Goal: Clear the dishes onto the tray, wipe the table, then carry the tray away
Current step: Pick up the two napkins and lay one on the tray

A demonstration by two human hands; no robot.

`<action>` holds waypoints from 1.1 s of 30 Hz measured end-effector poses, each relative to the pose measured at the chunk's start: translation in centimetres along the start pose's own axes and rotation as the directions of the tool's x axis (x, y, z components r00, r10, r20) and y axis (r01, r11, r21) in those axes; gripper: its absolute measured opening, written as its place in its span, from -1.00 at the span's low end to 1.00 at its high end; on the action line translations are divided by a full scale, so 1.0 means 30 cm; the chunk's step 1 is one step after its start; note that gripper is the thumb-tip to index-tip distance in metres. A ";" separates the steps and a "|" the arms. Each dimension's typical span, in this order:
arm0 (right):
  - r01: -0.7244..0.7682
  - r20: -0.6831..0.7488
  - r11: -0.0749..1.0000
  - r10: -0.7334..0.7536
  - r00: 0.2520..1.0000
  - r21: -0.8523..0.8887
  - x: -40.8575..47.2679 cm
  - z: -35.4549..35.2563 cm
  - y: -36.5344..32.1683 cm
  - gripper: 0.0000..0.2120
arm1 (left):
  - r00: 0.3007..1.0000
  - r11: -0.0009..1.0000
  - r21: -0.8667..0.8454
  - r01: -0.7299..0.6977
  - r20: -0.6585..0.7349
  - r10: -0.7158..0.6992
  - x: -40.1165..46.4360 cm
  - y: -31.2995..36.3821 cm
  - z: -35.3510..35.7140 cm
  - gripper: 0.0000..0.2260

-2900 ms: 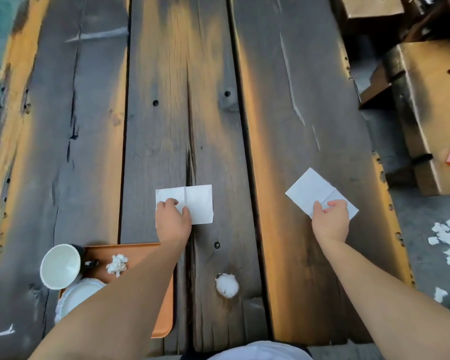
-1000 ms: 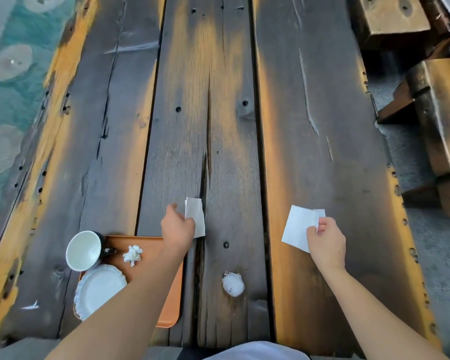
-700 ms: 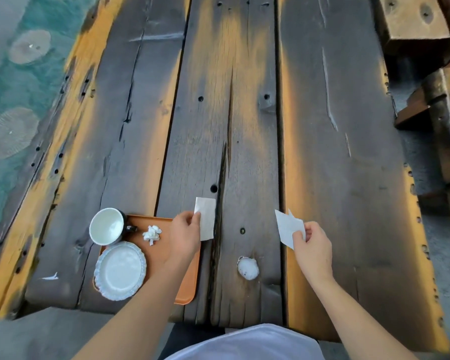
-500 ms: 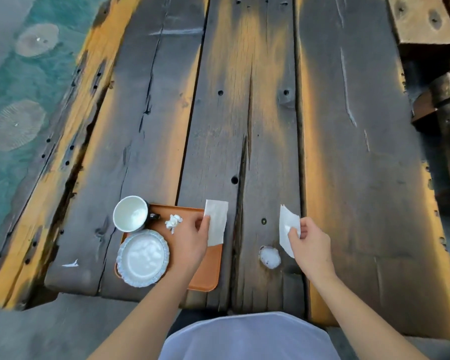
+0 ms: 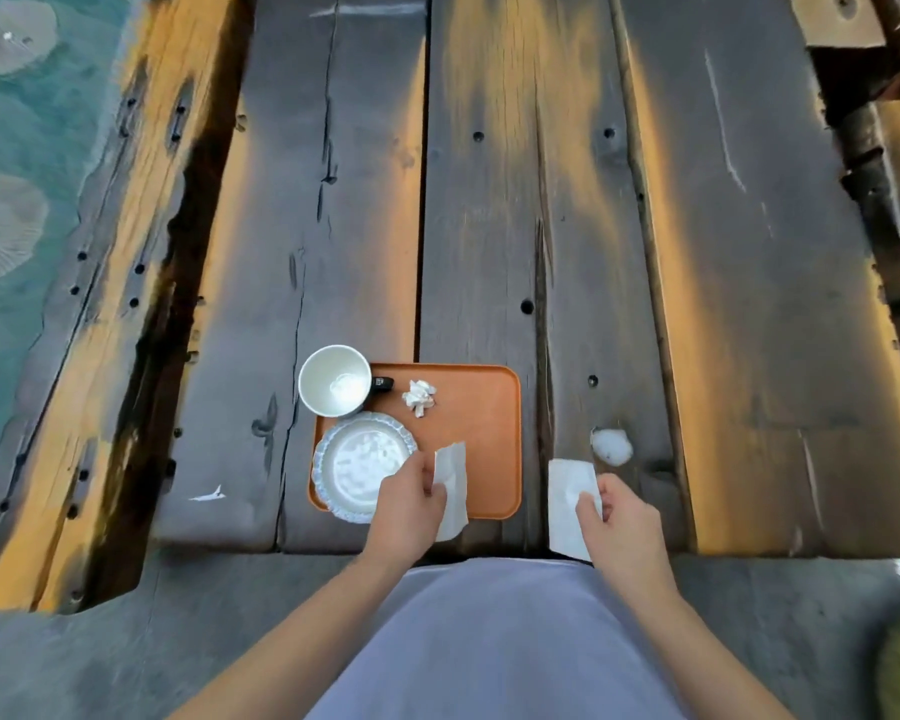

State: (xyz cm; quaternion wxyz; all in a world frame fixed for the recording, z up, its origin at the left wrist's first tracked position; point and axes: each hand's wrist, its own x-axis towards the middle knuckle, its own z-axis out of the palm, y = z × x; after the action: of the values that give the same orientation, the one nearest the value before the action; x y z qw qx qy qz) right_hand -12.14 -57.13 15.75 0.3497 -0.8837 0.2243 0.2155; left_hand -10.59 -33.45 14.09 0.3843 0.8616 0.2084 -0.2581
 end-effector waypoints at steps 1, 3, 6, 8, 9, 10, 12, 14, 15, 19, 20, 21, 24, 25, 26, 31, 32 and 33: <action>0.002 0.006 1.000 -0.002 1.000 -0.011 -0.005 0.010 0.000 -0.76 | 1.000 1.000 0.026 0.005 0.005 -0.005 0.011 0.000 0.007 -0.94; 0.017 0.011 0.999 -0.016 1.000 -0.034 -0.003 0.023 -0.002 -0.72 | 1.000 0.997 0.072 -0.002 0.005 0.001 0.033 0.012 0.019 -0.88; 0.059 0.032 0.996 -0.057 0.998 -0.064 0.017 0.031 -0.017 -0.68 | 1.000 0.998 0.058 -0.010 0.019 0.009 0.075 0.065 0.029 -0.81; 0.069 0.047 0.995 -0.066 0.997 -0.070 0.034 0.030 -0.031 -0.72 | 0.999 0.999 -0.050 0.016 0.046 -0.014 0.109 0.101 0.040 -0.79; 0.074 0.052 0.995 -0.070 0.996 -0.072 0.044 0.030 -0.037 -0.75 | 0.998 0.989 -0.144 0.042 0.058 -0.034 0.127 0.118 0.046 -0.79; 0.076 0.053 0.995 -0.072 0.996 -0.072 0.054 0.030 -0.042 -0.77 | 0.997 0.970 -0.233 0.068 0.062 -0.055 0.140 0.137 0.050 -0.81; 0.072 0.053 0.995 -0.068 0.996 -0.067 0.072 0.028 -0.049 -0.81 | 0.995 0.949 -0.302 0.093 0.049 -0.082 0.168 0.169 0.062 -0.83; 0.061 0.058 0.996 -0.058 0.997 -0.062 0.083 0.028 -0.049 -0.82 | 0.996 0.971 -0.222 0.091 0.016 -0.089 0.198 0.178 0.074 -0.81; 0.055 0.058 0.997 -0.052 0.997 -0.059 0.088 0.028 -0.049 -0.83 | 0.996 0.987 -0.138 0.084 -0.006 -0.086 0.211 0.180 0.078 -0.80; 0.023 0.087 0.997 -0.017 0.996 -0.068 0.101 0.029 -0.044 -0.86 | 0.993 0.989 0.098 0.115 -0.041 -0.111 0.248 0.151 0.098 -0.81; 0.015 0.092 0.998 -0.008 0.996 -0.068 0.103 0.030 -0.043 -0.88 | 0.992 0.985 0.124 0.121 -0.040 -0.116 0.251 0.144 0.102 -0.82; 0.010 0.094 0.998 -0.004 0.996 -0.064 0.105 0.031 -0.041 -0.89 | 0.992 0.982 0.146 0.122 -0.039 -0.117 0.254 0.140 0.104 -0.83; 0.007 0.091 0.998 -0.002 0.996 -0.059 0.112 0.035 -0.035 -0.91 | 0.993 0.973 0.201 0.116 -0.035 -0.111 0.262 0.121 0.106 -0.83; 0.012 0.092 0.998 -0.007 0.996 -0.054 0.115 0.034 -0.035 -0.91 | 0.993 0.969 0.215 0.118 -0.034 -0.113 0.267 0.115 0.106 -0.83; 0.015 0.093 0.999 -0.011 0.996 -0.048 0.118 0.035 -0.036 -0.91 | 0.993 0.966 0.231 0.120 -0.029 -0.116 0.273 0.110 0.104 -0.83; 0.017 0.107 1.000 -0.019 0.994 0.024 0.133 0.043 -0.064 -0.84 | 0.996 0.942 0.324 0.089 -0.024 -0.085 0.293 0.099 0.083 -0.78; 0.002 0.128 0.999 -0.008 0.992 0.051 0.140 0.049 -0.073 -0.82 | 0.998 0.937 0.343 0.064 -0.027 -0.059 0.296 0.097 0.077 -0.77; -0.010 0.150 0.997 -0.002 0.989 0.081 0.148 0.056 -0.083 -0.81 | 0.999 0.933 0.358 0.032 -0.038 -0.020 0.297 0.098 0.068 -0.78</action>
State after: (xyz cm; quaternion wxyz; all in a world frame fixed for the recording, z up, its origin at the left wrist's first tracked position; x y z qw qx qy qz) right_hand -7.56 -55.38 13.53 0.4009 -0.8495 0.2078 0.2729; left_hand -2.56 -35.41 9.18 0.2137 0.9186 0.1758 -0.2823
